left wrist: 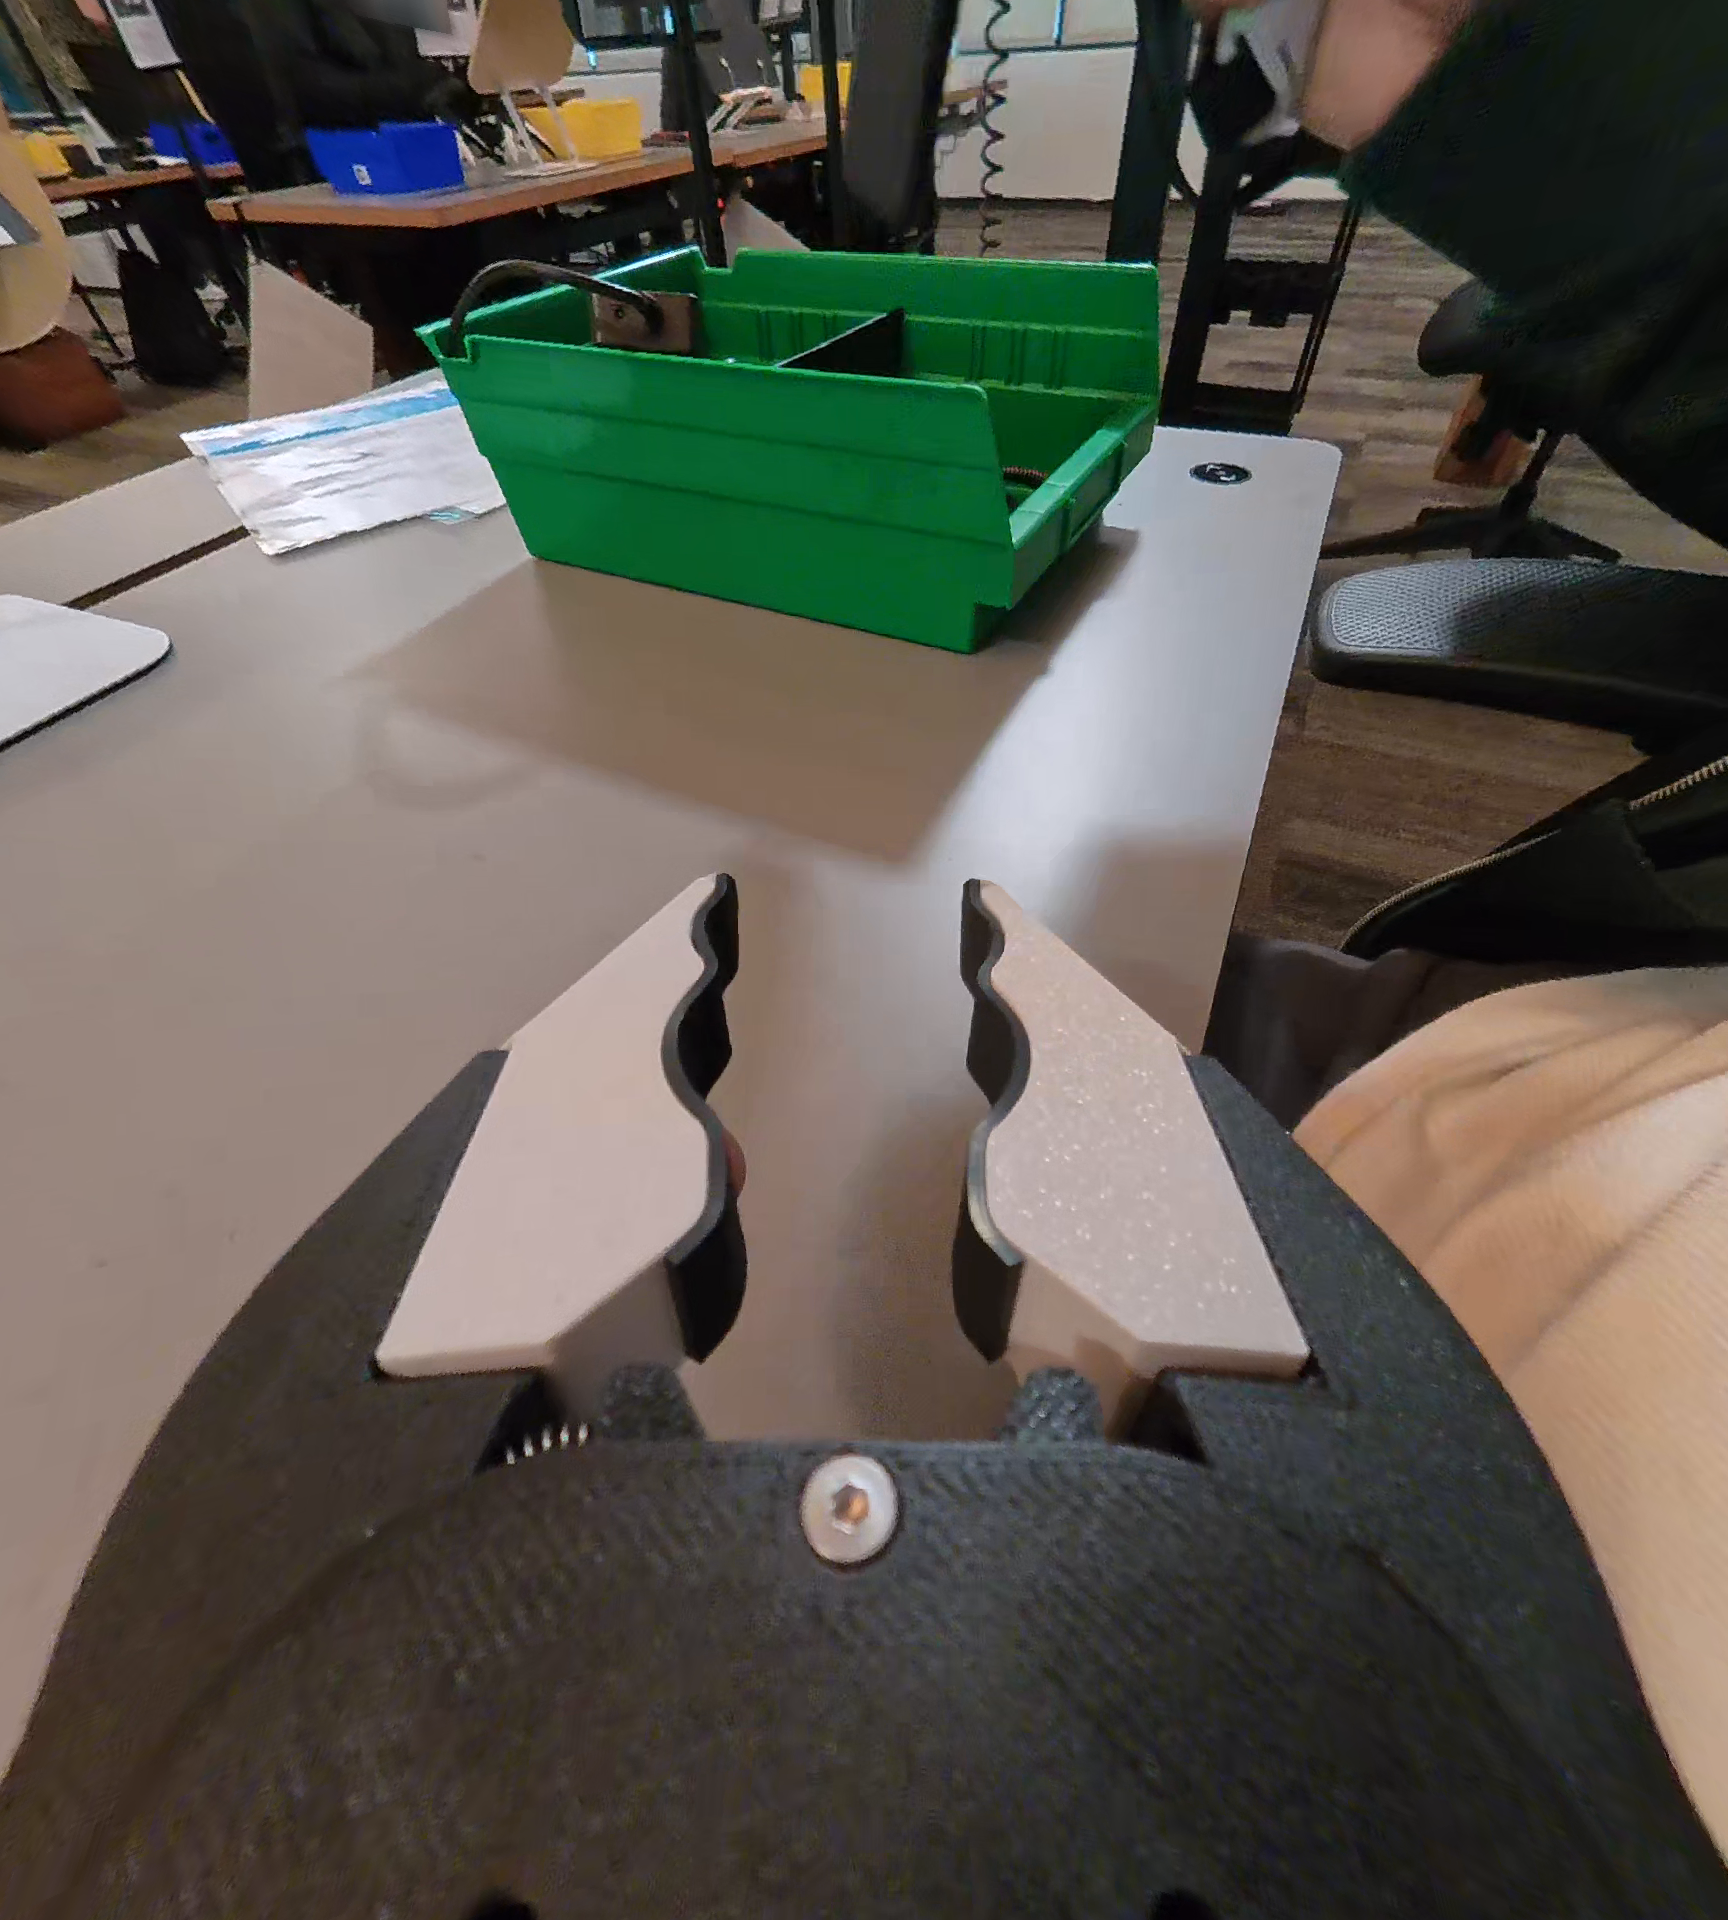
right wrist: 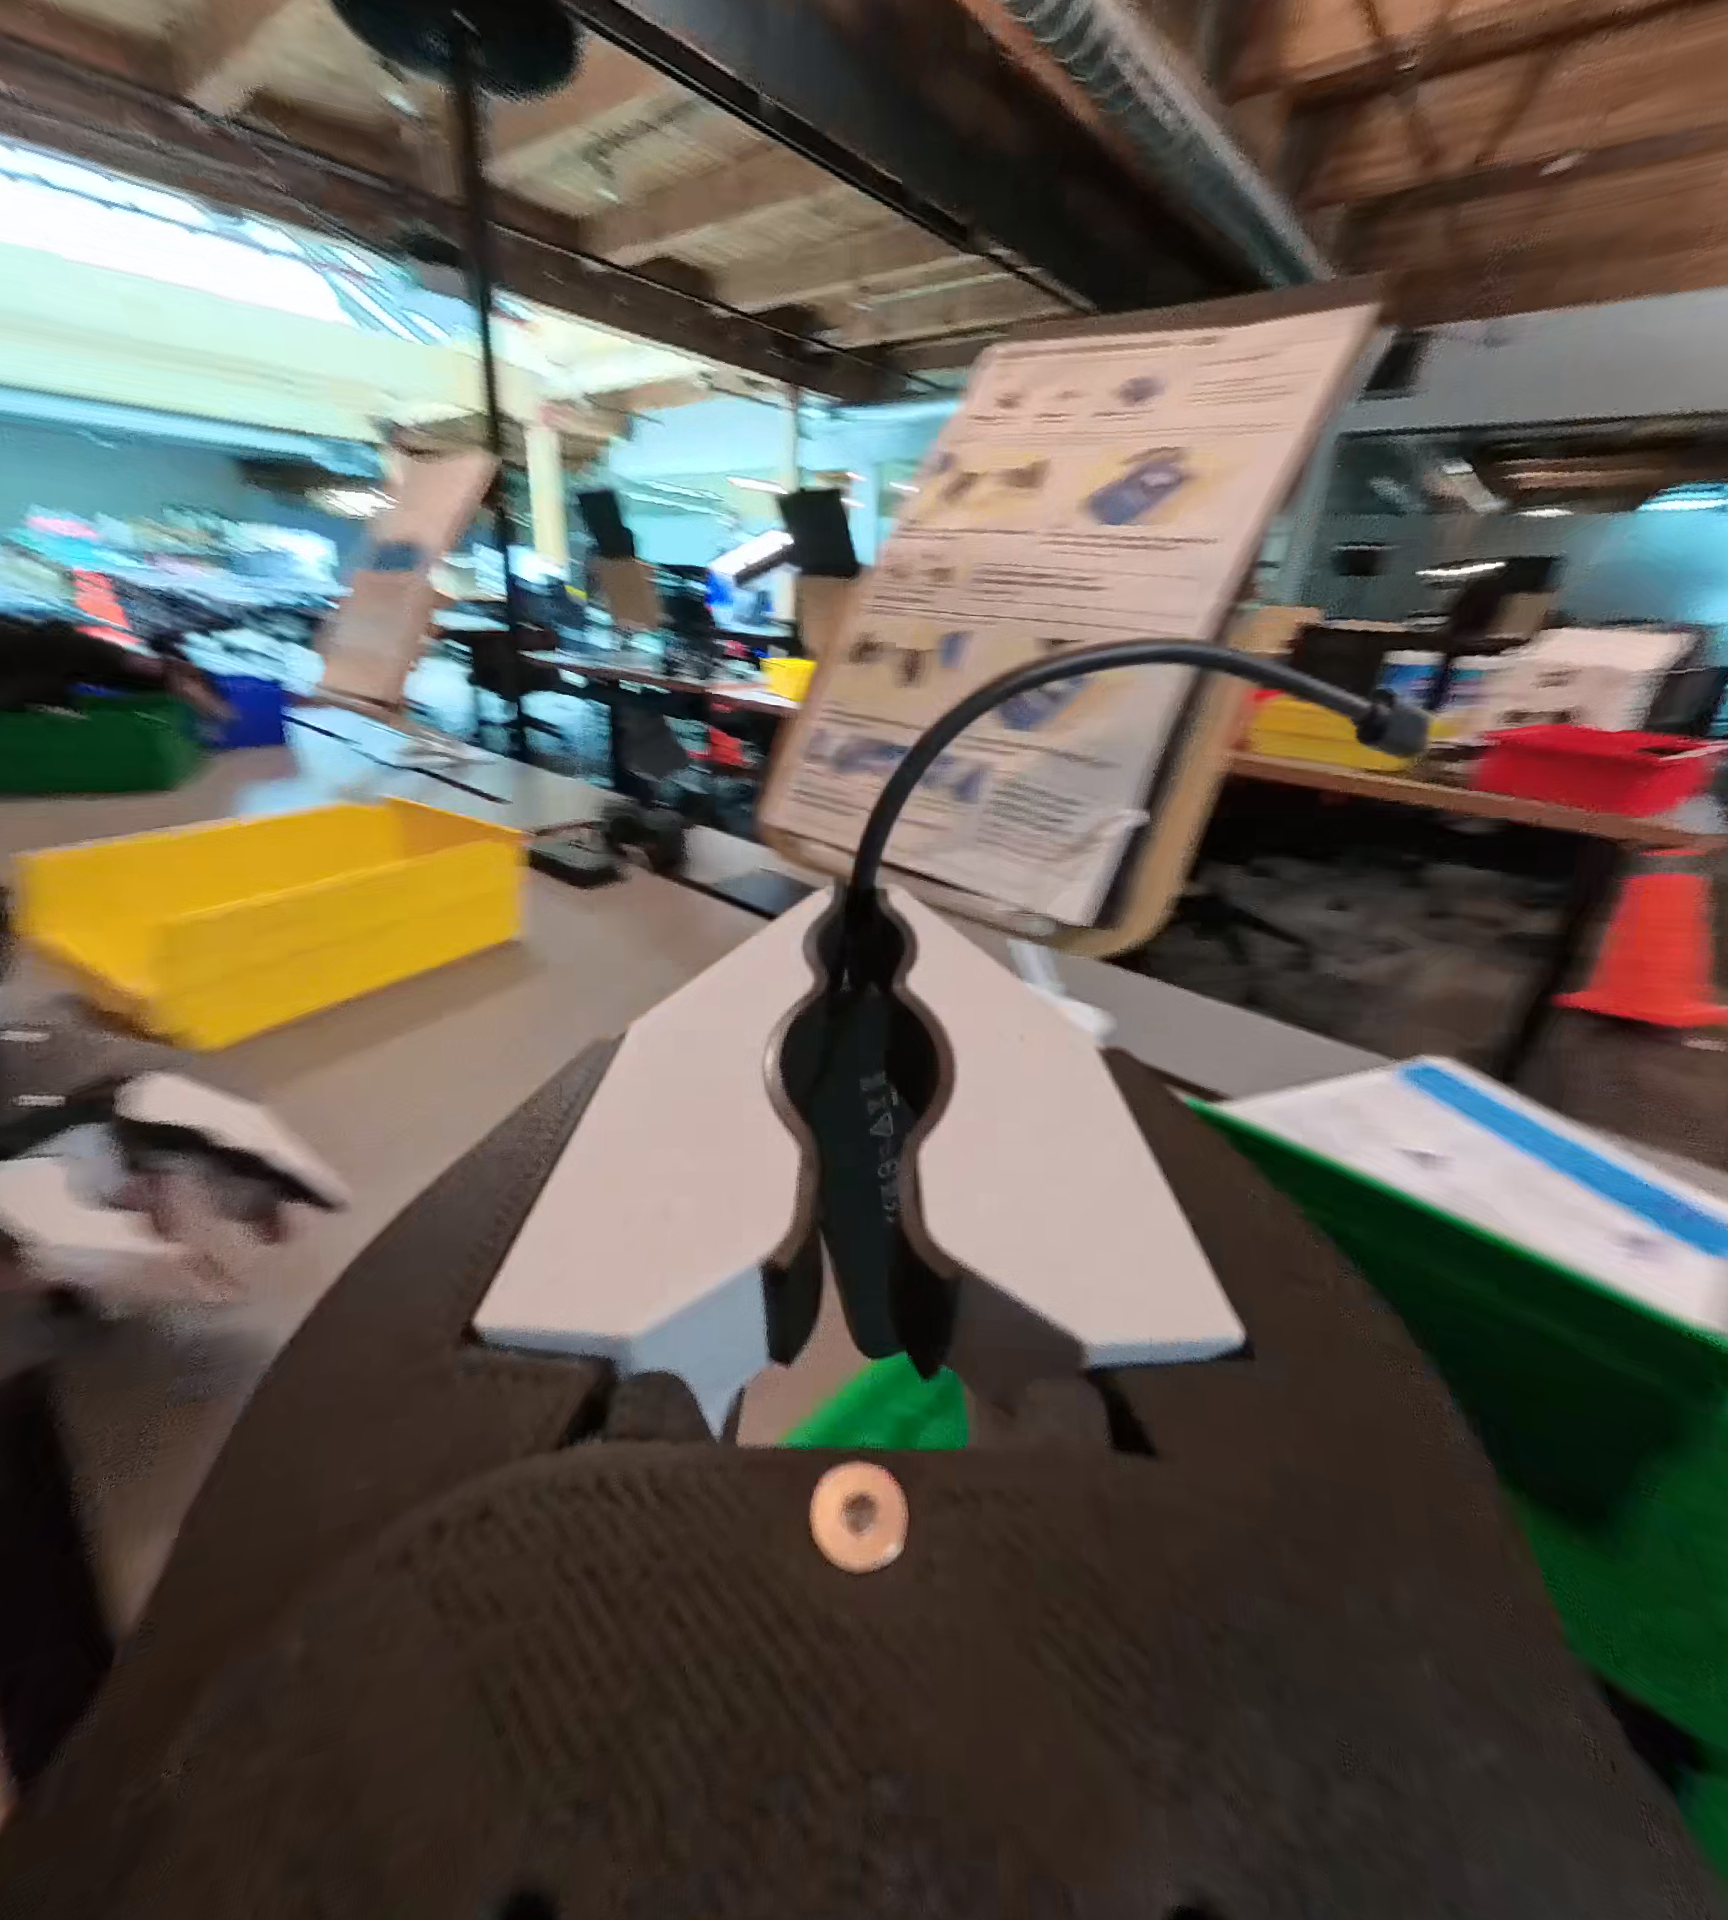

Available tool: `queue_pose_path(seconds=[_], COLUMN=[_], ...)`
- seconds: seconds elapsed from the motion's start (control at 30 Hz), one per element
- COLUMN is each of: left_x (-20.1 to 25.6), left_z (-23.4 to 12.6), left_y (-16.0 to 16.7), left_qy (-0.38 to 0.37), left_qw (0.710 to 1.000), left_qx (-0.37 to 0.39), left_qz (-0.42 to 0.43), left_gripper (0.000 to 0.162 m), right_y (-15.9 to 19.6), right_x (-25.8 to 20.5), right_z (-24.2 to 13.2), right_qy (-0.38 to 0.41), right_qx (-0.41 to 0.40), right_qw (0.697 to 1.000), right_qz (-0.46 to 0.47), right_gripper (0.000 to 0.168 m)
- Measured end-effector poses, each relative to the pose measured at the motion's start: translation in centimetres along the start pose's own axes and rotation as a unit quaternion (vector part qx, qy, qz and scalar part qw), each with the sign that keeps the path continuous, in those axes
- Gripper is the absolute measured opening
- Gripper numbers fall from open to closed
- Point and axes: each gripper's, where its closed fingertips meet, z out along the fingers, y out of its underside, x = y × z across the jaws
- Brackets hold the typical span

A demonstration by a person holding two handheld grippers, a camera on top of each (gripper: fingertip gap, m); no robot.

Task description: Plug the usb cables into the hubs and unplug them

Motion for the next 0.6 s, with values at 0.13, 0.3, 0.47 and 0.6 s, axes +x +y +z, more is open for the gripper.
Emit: queue_pose_path(seconds=[0.13,0.3,0.47,0.6], left_x=[-0.1,-0.8,-1.2,-1.4], left_z=[0.2,0.1,-0.2,-0.5], left_y=[0.1,-0.1,-0.1,0.0], left_qy=[-0.005,-0.02,-0.019,-0.017], left_qw=[1.0,1.0,0.999,0.999], left_qx=[-0.004,0.002,0.008,0.008], left_qz=[0.001,-0.011,-0.031,-0.05], left_gripper=[0.04,0.038,0.037,0.037], right_y=[2.6,7.4,14.4,16.4], right_x=[9.6,15.4,15.8,15.8], right_z=[1.0,3.7,3.9,3.7], right_qy=[0.092,0.114,0.087,0.077], right_qx=[-0.081,-0.118,-0.271,-0.331], right_qw=[0.989,0.976,0.934,0.914], right_qz=[-0.083,-0.144,-0.214,-0.221], right_gripper=[0.002,0.002,0.004,0.003])
